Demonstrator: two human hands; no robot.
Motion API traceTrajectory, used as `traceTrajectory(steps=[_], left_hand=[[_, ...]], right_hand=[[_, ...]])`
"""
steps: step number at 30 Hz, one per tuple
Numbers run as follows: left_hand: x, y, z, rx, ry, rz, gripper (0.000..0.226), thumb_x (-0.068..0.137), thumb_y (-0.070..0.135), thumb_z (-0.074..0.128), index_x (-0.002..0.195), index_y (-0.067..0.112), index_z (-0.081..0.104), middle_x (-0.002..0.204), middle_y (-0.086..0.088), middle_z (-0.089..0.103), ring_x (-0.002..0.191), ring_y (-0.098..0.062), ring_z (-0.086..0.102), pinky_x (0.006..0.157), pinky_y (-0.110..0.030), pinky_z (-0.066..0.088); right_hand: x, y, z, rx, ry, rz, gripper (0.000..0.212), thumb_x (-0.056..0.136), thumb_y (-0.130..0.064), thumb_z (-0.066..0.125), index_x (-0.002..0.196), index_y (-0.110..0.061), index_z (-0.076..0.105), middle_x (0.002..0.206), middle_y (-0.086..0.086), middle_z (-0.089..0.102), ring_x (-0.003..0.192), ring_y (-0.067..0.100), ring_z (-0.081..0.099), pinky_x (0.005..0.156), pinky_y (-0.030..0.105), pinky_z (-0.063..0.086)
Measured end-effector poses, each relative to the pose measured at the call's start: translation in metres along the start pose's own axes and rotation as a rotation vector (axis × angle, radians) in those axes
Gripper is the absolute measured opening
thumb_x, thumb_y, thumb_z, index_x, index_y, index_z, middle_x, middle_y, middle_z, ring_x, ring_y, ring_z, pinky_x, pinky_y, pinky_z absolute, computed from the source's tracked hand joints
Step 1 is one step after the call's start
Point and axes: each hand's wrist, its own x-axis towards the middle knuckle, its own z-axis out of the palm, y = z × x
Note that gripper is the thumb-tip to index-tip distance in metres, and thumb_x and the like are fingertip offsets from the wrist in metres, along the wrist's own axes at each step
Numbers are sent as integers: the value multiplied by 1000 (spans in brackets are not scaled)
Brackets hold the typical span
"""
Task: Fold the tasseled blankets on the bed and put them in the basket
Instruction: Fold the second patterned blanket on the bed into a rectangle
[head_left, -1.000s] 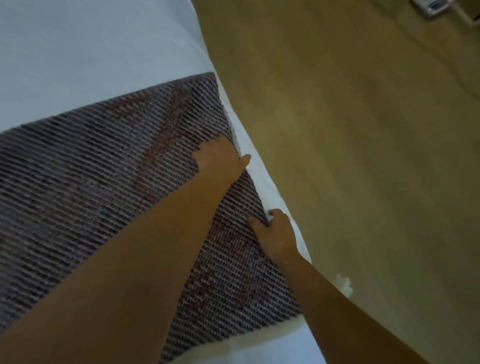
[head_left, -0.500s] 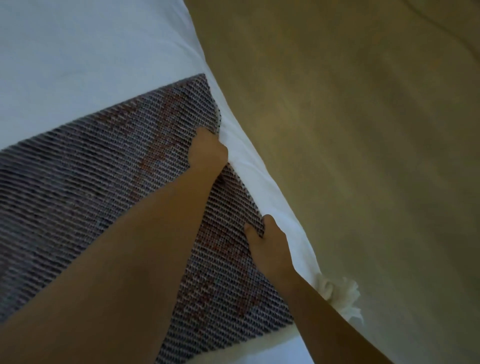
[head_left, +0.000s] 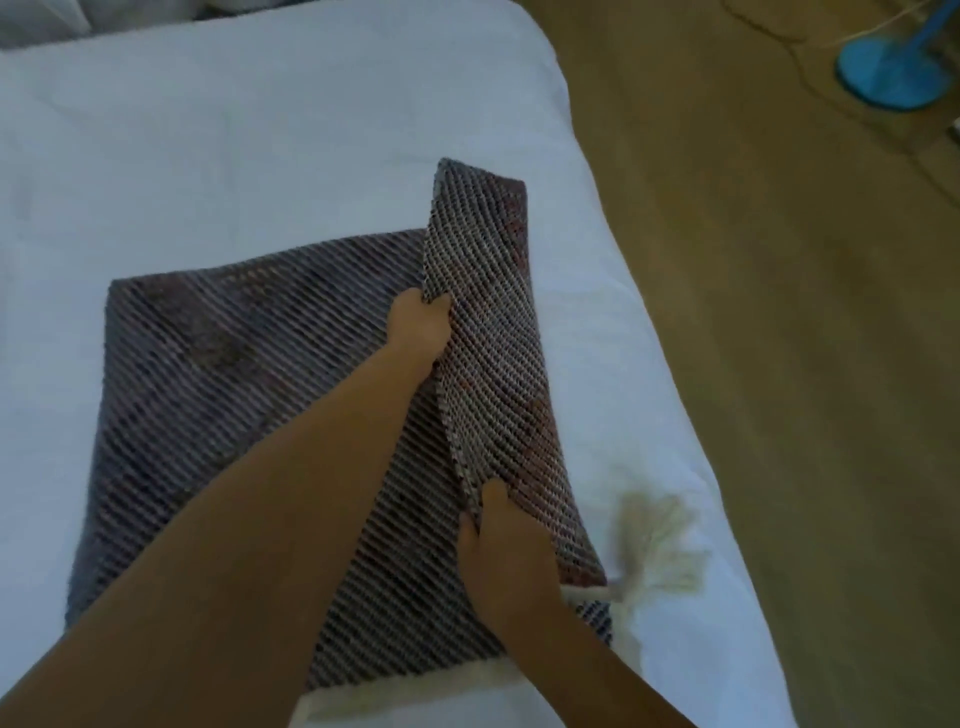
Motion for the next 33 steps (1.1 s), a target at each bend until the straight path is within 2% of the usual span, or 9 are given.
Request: traceTrajectory(steps=[3, 6, 9, 13, 16, 20, 25, 29, 33], left_hand=[[7, -22, -78, -9, 32, 23, 27, 98, 18, 42, 116, 5, 56, 118, -11, 58, 102, -26, 54, 85, -30, 40], [16, -48, -154, 8, 50, 21, 25, 99, 18, 41, 116, 6, 54, 122, -15, 56, 94, -25, 52, 83, -33, 41], [29, -81, -228, 17, 106, 6, 31, 99, 19, 40, 122, 2, 53, 124, -14, 56, 109, -30, 53, 91, -34, 40], [44, -126, -310, 23, 134, -35, 33, 98, 20, 40, 122, 1, 51, 126, -17, 54, 109, -26, 51, 94, -33, 40], [52, -159, -352, 48, 74, -139, 31, 97, 22, 43, 118, 1, 52, 121, -21, 56, 105, -33, 56, 93, -44, 48], [47, -188, -370, -168, -69, -247, 36, 92, 26, 56, 118, 2, 52, 94, -8, 60, 78, -18, 59, 65, -27, 51], [46, -197, -358, -216, 6, -156, 37, 83, 21, 68, 112, 3, 55, 114, -7, 58, 100, -21, 58, 93, -32, 47], [41, -218, -361, -203, 140, -143, 27, 85, 18, 64, 106, 2, 60, 107, -11, 64, 103, -27, 60, 99, -40, 45], [32, -234, -364, -227, 102, -231, 37, 86, 24, 64, 116, 4, 54, 119, -11, 59, 103, -23, 55, 97, -34, 44]], right_hand=[[-6, -62, 47, -37, -90, -66, 34, 99, -27, 34, 129, -10, 34, 105, 9, 63, 90, 23, 63, 72, 28, 46], [-12, -121, 97, -86, -141, -108, 39, 99, -28, 35, 133, -10, 31, 112, 11, 62, 97, 23, 62, 79, 29, 47], [-18, -178, 147, -106, -186, -147, 39, 99, -31, 35, 133, -11, 32, 116, 9, 60, 100, 21, 62, 82, 29, 49], [-20, -234, 211, -31, -284, -127, 25, 98, -32, 38, 117, -16, 37, 102, 9, 64, 88, 25, 63, 63, 30, 41], [-22, -252, 249, -68, -266, -88, 15, 96, -30, 39, 105, -18, 38, 101, 8, 65, 91, 26, 64, 71, 33, 48], [-24, -253, 268, -108, -265, -19, 18, 97, -26, 38, 112, -17, 41, 102, 8, 66, 92, 24, 64, 76, 33, 49], [-28, -258, 271, -114, -254, -187, 5, 96, -23, 37, 92, -19, 39, 71, -2, 50, 63, 20, 51, 53, 29, 29], [-28, -257, 277, -147, -297, -226, 12, 94, -21, 39, 84, -22, 33, 60, -9, 32, 50, 10, 33, 47, 28, 24], [-34, -244, 282, -148, -305, -133, 22, 93, -35, 44, 105, -17, 44, 96, 4, 59, 89, 24, 58, 75, 32, 45]])
